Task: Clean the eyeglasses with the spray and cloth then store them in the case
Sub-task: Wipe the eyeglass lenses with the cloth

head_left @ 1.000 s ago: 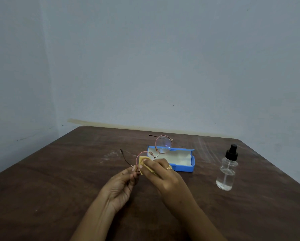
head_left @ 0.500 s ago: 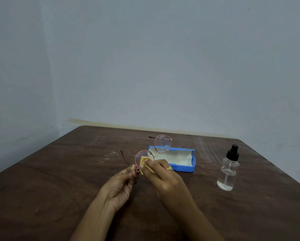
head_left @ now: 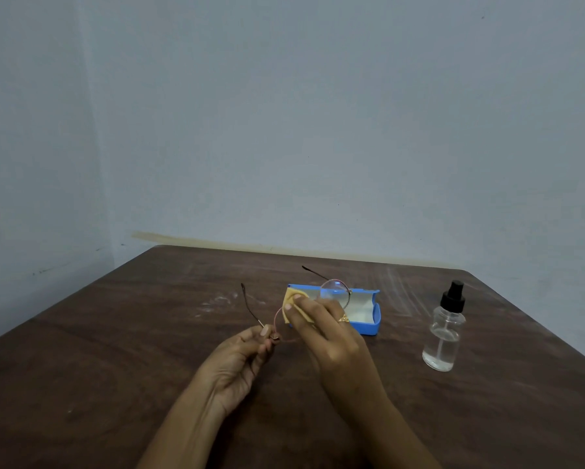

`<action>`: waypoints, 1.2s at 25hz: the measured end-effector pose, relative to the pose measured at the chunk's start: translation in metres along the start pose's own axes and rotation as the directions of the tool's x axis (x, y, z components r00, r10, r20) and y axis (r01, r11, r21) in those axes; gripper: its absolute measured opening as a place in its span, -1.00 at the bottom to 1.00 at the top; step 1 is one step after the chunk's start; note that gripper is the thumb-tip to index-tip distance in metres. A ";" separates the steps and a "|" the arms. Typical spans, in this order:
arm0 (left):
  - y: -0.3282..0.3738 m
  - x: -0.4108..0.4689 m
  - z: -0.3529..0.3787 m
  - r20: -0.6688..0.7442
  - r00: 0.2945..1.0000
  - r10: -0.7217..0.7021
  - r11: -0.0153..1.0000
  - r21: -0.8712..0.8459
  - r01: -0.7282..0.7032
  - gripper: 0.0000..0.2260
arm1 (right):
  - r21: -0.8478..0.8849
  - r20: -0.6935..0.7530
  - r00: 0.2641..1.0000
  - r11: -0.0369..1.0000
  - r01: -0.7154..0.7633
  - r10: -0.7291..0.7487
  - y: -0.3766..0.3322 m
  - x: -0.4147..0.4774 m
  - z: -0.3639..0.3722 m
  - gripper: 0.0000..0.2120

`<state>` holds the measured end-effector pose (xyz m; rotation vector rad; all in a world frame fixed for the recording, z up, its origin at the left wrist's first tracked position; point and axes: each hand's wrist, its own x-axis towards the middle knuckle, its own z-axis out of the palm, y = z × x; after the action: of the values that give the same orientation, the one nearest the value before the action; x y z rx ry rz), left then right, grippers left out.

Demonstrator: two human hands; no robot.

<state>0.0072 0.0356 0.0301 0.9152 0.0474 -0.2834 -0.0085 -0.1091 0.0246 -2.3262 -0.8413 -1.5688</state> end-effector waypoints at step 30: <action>0.003 0.003 -0.007 -0.085 0.995 -0.043 0.978 -0.208 0.024 -0.94 | -0.047 0.021 0.994 0.993 -0.109 0.110 0.021 -0.007 -0.001 -0.71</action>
<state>0.0111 0.0424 0.0280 0.7196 0.1717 -0.2637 0.0009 -0.1293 0.0216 -2.3834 -0.6768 -1.5342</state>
